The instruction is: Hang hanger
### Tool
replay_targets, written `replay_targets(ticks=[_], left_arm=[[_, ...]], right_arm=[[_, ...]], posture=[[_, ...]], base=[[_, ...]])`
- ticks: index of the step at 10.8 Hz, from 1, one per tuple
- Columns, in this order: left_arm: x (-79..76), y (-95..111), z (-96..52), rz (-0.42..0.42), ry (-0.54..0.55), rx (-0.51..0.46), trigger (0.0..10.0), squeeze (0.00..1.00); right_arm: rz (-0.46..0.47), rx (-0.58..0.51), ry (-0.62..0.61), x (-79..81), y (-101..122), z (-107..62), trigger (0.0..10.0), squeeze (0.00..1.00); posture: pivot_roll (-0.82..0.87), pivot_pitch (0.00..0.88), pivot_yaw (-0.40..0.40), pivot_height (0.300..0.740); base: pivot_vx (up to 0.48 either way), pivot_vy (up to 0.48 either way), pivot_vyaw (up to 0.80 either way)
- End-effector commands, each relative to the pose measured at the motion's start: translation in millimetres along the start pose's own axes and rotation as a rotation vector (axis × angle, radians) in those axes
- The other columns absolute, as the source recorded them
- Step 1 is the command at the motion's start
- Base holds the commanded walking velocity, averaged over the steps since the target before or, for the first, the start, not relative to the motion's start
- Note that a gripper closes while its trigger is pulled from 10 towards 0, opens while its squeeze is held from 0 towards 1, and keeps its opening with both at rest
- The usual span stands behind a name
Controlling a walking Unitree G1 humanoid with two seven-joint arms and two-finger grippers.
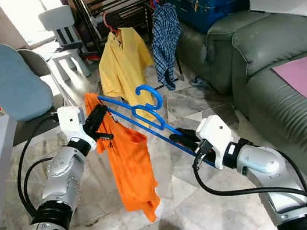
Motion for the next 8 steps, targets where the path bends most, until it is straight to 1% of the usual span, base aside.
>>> replay_targets(ticks=[1, 2, 4, 5, 6, 7, 8], left_arm=[[6.9, 6, -1.4, 0.029, 0.016, -0.02, 0.0, 0.0], [3.0, 16, -2.4, 0.039, 0.009, -0.077, 0.0, 0.0], [-0.4, 29, -5.1, 0.052, 0.007, -0.14, 0.0, 0.0], [-0.3, 31, -5.7, 0.055, 0.008, -0.153, 0.0, 0.0], [-2.5, 31, -6.1, 0.055, -0.004, -0.146, 0.0, 0.0], [-4.2, 26, -7.0, 0.052, -0.01, -0.12, 0.0, 0.0], [-11.6, 10, -9.2, 0.064, -0.031, -0.044, 0.0, 0.0]], right_arm=[[-0.028, -0.051, 0.01, 0.5, 12, 5.8, 10.0, 0.0], [-0.035, -0.036, -0.013, 0.1, 7, 9.5, 10.0, 0.0], [-0.033, -0.018, -0.036, -1.6, 2, 14.3, 10.0, 0.0], [-0.037, -0.013, -0.039, -2.2, 0, 15.9, 10.0, 0.0], [-0.035, -0.009, -0.044, -3.1, -2, 18.2, 10.0, 0.0], [-0.038, -0.011, -0.046, -3.5, -2, 19.2, 10.0, 0.0], [-0.044, -0.023, -0.055, -5.6, 1, 20.6, 10.0, 0.0]], posture=[[-0.26, 0.0, 0.146, 0.74], [-0.25, 0.0, 0.145, 0.74], [-0.24, 0.0, 0.139, 0.74], [-0.24, 0.0, 0.137, 0.74], [-0.23, 0.0, 0.136, 0.74], [-0.23, 0.0, 0.139, 0.74], [-0.24, 0.0, 0.14, 0.74]], base=[[0.0, 0.0, 0.0], [0.0, 0.0, 0.0], [0.0, 0.0, 0.0], [0.0, 0.0, 0.0], [0.0, 0.0, 0.0], [0.0, 0.0, 0.0], [0.0, 0.0, 0.0]])
Point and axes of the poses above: a point about 5 cm out from each wrist's last joint towards the gripper, its own z axis pointing out of the wrist towards the gripper, its own y axis along the axis of the wrist's last joint, x = y × z, the point moved 3 cm from there along z, pointing out of the wrist towards the gripper, and after that the axes turned 4 degrees about z, right-handed, at the moved point
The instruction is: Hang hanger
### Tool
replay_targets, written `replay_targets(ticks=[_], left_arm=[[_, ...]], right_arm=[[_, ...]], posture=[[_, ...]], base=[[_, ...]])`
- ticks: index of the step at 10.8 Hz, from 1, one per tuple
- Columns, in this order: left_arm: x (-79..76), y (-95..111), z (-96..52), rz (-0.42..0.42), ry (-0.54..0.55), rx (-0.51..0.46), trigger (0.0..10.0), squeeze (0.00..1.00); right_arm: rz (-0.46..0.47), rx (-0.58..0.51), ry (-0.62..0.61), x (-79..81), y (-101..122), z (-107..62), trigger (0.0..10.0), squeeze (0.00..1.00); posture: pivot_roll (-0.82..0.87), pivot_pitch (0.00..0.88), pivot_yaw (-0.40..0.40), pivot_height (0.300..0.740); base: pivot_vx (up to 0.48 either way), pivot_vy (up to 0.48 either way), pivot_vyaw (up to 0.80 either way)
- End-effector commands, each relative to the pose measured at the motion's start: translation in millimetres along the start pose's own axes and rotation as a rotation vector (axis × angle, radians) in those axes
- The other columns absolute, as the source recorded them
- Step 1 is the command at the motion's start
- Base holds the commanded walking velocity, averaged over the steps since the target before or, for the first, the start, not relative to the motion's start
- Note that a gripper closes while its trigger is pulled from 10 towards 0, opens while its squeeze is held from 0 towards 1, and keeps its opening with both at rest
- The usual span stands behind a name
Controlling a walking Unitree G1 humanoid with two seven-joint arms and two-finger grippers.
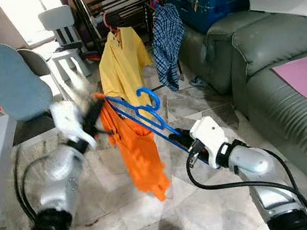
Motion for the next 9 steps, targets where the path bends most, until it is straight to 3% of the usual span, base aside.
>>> replay_targets(ticks=[1, 2, 6, 9], left_arm=[[1.8, -9, -2.8, 0.014, 0.007, 0.048, 8.7, 0.0], [-4.0, -15, -3.3, 0.005, -0.002, 0.062, 10.0, 1.0], [-11.5, -18, 8.3, 0.022, 0.021, 0.082, 10.0, 1.0], [-1.4, -12, 15.2, 0.063, 0.096, 0.065, 10.0, 1.0]], right_arm=[[-0.032, -0.073, 0.004, 0.1, 17, 6.3, 10.0, 0.0], [-0.034, -0.084, 0.017, 3.0, 20, 6.5, 10.0, 0.0], [-0.028, -0.103, 0.063, 10.7, 28, 2.7, 10.0, 0.0], [-0.02, -0.104, 0.081, 14.5, 31, -1.8, 10.0, 0.0]], posture=[[-0.24, 0.0, 0.14, 0.74], [-0.24, 0.0, 0.139, 0.74], [-0.26, 0.0, 0.143, 0.74], [-0.27, 0.0, 0.148, 0.74]], base=[[0.0, 0.0, 0.0], [0.0, 0.0, 0.0], [0.0, 0.0, 0.0], [0.0, 0.0, 0.0]])
Point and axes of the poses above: a point about 5 cm out from each wrist's last joint towards the gripper, its own z axis pointing out of the wrist towards the gripper, its own y axis along the axis of the wrist's last joint, x = y × z, the point moved 3 cm from there along z, pointing out of the wrist towards the gripper, and after that the axes turned 4 degrees about z, right-handed, at the moved point
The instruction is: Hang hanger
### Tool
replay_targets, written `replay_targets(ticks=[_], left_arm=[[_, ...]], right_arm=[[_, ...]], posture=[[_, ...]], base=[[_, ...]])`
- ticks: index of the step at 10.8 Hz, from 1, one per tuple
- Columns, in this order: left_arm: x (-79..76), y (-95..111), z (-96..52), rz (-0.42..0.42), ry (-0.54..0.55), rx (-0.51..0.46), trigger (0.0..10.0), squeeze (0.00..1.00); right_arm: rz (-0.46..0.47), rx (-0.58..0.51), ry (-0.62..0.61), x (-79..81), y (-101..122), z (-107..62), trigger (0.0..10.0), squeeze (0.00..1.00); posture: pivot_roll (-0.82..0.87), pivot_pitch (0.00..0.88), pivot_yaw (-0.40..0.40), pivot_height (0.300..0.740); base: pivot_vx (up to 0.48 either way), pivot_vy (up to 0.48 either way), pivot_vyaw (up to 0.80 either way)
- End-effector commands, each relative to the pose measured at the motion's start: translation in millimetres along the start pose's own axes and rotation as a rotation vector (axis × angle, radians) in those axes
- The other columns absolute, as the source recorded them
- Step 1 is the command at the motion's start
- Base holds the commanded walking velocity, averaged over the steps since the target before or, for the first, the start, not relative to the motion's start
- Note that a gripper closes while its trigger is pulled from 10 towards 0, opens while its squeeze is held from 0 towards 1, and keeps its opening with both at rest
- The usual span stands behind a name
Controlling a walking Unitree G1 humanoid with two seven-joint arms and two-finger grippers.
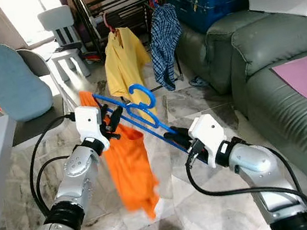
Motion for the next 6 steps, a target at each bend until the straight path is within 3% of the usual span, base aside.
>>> replay_targets(ticks=[1, 4, 6], left_arm=[[11.5, 6, 2.1, 0.022, 0.035, -0.014, 10.0, 1.0], [7.2, 4, -2.0, 0.021, 0.012, -0.023, 10.0, 1.0], [-1.4, -5, -12.5, -0.017, -0.031, -0.008, 10.0, 1.0]], right_arm=[[-0.011, -0.054, 0.016, 3.0, 13, 2.8, 10.0, 0.0], [-0.017, -0.046, -0.016, -2.0, 11, 6.4, 10.0, 0.0], [-0.022, -0.049, -0.029, -4.4, 12, 8.4, 10.0, 0.0]], posture=[[-0.27, 0.0, 0.149, 0.74], [-0.26, 0.0, 0.146, 0.74], [-0.26, 0.0, 0.142, 0.74]], base=[[0.0, 0.0, 0.0], [0.0, 0.0, 0.0], [0.0, 0.0, 0.0]])
Point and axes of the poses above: a point about 5 cm out from each wrist's last joint towards the gripper, its own z axis pointing out of the wrist towards the gripper, its own y axis along the axis of the wrist's last joint, x = y × z, the point moved 3 cm from there along z, pointing out of the wrist towards the gripper, and after that the axes turned 4 degrees about z, right-handed, at the moved point
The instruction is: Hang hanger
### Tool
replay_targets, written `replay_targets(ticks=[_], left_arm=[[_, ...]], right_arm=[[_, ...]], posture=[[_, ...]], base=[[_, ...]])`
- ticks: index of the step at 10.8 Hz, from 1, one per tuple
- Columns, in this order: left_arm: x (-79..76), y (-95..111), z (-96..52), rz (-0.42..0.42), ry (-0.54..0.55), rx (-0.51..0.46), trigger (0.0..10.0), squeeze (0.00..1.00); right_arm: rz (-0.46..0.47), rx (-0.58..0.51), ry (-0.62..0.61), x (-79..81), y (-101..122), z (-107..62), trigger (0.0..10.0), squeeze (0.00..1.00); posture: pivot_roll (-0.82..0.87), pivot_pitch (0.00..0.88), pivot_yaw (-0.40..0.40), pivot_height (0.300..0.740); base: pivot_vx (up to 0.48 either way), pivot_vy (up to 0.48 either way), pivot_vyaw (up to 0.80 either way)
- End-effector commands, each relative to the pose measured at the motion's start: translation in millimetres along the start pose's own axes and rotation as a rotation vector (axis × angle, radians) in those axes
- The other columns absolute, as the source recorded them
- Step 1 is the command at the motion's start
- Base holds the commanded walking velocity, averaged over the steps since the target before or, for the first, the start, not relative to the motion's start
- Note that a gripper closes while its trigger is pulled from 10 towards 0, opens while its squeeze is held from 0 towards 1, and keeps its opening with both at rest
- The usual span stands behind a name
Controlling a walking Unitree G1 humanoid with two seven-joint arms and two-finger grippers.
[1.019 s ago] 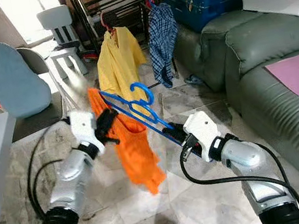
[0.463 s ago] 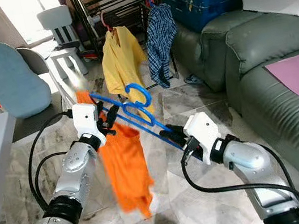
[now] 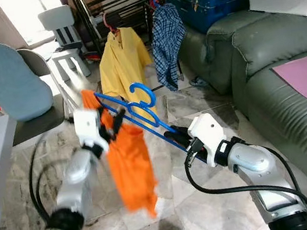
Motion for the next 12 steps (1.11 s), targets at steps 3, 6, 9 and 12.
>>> replay_targets(ticks=[3, 6, 9, 12], left_arm=[[14.0, 5, -1.1, 0.015, 0.057, -0.012, 10.0, 1.0], [23.3, 11, 8.6, -0.02, 0.125, -0.011, 10.0, 0.47], [23.8, 16, 13.5, -0.064, 0.132, -0.029, 10.0, 0.06], [29.9, 13, 12.6, -0.071, 0.147, -0.016, 1.9, 0.0]], right_arm=[[-0.026, -0.052, 0.005, 0.0, 13, 6.8, 10.0, 0.0], [-0.018, -0.052, 0.034, 5.0, 13, 4.0, 10.0, 0.0], [-0.008, -0.043, 0.054, 8.4, 11, 0.2, 10.0, 0.0], [-0.003, -0.047, 0.076, 11.1, 14, -1.6, 10.0, 0.0]], posture=[[-0.26, 0.0, 0.138, 0.74], [-0.27, 0.0, 0.141, 0.74], [-0.27, 0.0, 0.143, 0.74], [-0.28, 0.0, 0.142, 0.74]], base=[[0.0, 0.0, 0.0], [0.0, 0.0, 0.0], [0.0, 0.0, 0.0], [0.0, 0.0, 0.0]])
Point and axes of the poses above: a point about 5 cm out from each wrist's last joint towards the gripper, its own z axis pointing out of the wrist towards the gripper, its own y axis along the axis of the wrist's last joint, x = y × z, the point moved 3 cm from there along z, pointing out of the wrist towards the gripper, and after that the axes turned 4 degrees about z, right-handed, at the moved point
